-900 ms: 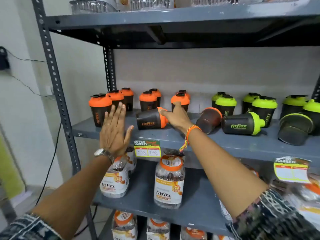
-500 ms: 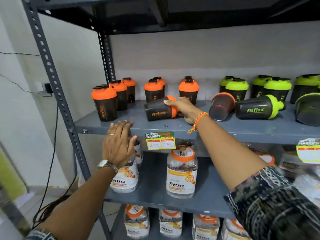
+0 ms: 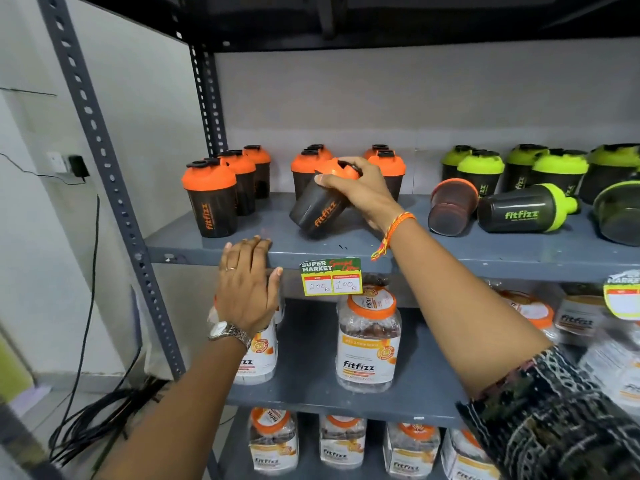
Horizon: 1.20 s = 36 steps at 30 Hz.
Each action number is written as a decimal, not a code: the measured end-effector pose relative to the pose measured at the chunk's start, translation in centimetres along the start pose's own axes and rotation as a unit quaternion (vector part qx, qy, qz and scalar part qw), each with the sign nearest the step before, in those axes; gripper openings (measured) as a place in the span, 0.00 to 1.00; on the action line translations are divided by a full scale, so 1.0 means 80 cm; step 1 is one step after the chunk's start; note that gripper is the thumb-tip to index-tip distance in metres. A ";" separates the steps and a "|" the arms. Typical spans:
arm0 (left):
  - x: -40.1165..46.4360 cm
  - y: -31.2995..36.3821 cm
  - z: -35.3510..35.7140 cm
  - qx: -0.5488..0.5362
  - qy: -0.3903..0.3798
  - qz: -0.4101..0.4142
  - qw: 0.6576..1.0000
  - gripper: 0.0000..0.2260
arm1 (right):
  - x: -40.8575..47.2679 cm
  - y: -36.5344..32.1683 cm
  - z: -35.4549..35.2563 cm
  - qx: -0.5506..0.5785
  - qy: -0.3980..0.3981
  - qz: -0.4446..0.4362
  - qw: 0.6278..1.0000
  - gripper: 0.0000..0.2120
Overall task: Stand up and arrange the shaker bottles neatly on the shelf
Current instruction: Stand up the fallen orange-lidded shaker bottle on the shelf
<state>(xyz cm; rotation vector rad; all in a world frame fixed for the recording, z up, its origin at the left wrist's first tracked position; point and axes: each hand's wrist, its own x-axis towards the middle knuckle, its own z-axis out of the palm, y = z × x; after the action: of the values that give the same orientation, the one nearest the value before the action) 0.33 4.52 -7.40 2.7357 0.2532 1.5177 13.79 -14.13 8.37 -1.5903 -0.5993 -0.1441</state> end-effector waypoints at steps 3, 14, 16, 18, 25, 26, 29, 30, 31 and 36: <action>0.000 -0.002 0.000 -0.002 -0.002 0.003 1.000 0.21 | -0.001 -0.016 0.015 -0.086 0.009 -0.063 0.994 0.35; 0.000 -0.004 -0.001 -0.005 -0.003 0.010 1.000 0.22 | -0.010 -0.027 0.057 -0.274 -0.049 -0.142 0.950 0.44; 0.000 -0.004 -0.003 -0.010 -0.005 0.007 1.000 0.22 | -0.010 -0.030 0.061 -0.291 -0.056 -0.144 0.944 0.45; 0.000 -0.002 -0.006 -0.018 -0.006 0.005 1.000 0.22 | -0.010 -0.033 0.065 -0.308 -0.059 -0.146 0.938 0.44; 0.000 0.000 -0.015 -0.042 -0.030 -0.008 0.999 0.22 | -0.019 -0.036 0.071 -0.329 -0.042 -0.130 0.935 0.47; 0.000 0.000 -0.015 -0.044 -0.033 -0.009 0.998 0.22 | -0.021 -0.038 0.071 -0.335 -0.047 -0.123 0.933 0.49; 0.000 0.000 -0.017 -0.057 -0.035 -0.012 0.998 0.22 | -0.026 -0.047 0.061 -0.336 -0.076 -0.101 0.933 0.54; 0.000 -0.001 -0.018 -0.067 -0.033 -0.016 0.997 0.22 | -0.027 -0.049 0.053 -0.329 -0.079 -0.094 0.936 0.54; 0.000 0.001 -0.020 -0.082 -0.029 -0.021 0.996 0.22 | -0.027 -0.052 0.040 -0.320 -0.074 -0.085 0.941 0.54; 0.006 0.036 -0.036 -0.200 0.049 -0.064 0.976 0.18 | -0.019 -0.058 -0.062 -0.295 0.022 -0.031 0.955 0.46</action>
<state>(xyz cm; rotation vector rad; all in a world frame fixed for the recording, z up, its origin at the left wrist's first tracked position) -1.48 1.51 -5.25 2.2945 0.1064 1.4806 11.70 -19.38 12.44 -2.1386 -0.6031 -0.4374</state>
